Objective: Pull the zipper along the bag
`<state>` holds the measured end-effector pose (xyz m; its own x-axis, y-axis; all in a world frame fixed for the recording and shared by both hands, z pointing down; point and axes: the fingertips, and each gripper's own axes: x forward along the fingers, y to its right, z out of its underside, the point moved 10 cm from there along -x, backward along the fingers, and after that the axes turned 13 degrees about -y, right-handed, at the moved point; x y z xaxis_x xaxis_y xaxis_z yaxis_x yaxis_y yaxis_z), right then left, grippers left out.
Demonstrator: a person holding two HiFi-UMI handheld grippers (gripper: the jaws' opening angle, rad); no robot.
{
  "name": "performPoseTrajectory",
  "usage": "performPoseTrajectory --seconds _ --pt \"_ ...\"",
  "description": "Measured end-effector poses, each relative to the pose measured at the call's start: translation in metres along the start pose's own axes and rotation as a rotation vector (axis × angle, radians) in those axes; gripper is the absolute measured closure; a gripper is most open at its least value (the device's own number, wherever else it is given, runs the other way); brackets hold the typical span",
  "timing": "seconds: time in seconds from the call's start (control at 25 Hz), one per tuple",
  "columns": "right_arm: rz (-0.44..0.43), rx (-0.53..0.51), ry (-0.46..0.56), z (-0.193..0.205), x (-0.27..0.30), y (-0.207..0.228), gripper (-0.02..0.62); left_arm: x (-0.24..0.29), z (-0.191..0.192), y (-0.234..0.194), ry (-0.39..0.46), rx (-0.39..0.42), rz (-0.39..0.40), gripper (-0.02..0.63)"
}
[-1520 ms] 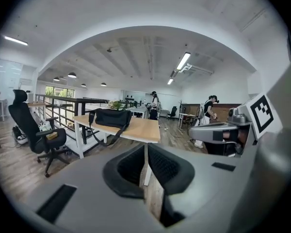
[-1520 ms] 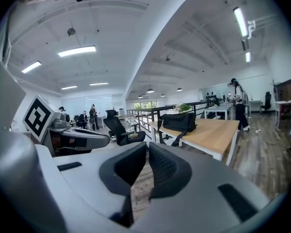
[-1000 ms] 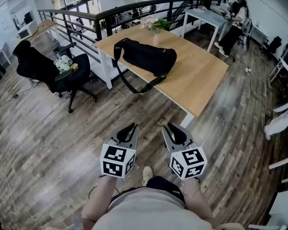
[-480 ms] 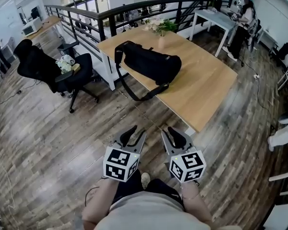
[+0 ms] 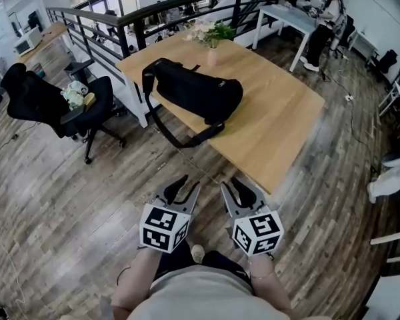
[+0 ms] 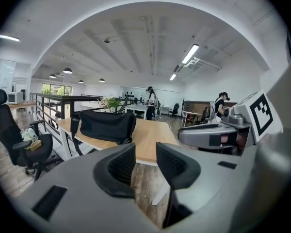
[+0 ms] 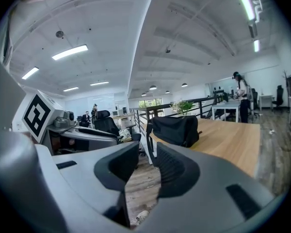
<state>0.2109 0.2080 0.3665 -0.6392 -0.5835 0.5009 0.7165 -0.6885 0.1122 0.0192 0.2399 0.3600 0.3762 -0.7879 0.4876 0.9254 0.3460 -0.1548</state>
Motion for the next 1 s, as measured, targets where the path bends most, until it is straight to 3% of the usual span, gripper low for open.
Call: performPoseTrajectory --seconds 0.68,1.0 --pt "0.134 0.025 0.059 -0.117 0.133 0.06 0.488 0.116 -0.118 -0.139 0.005 0.133 0.115 0.479" --pt "0.212 0.094 0.046 -0.128 0.175 0.067 0.488 0.153 -0.132 -0.177 -0.019 0.151 0.206 0.48"
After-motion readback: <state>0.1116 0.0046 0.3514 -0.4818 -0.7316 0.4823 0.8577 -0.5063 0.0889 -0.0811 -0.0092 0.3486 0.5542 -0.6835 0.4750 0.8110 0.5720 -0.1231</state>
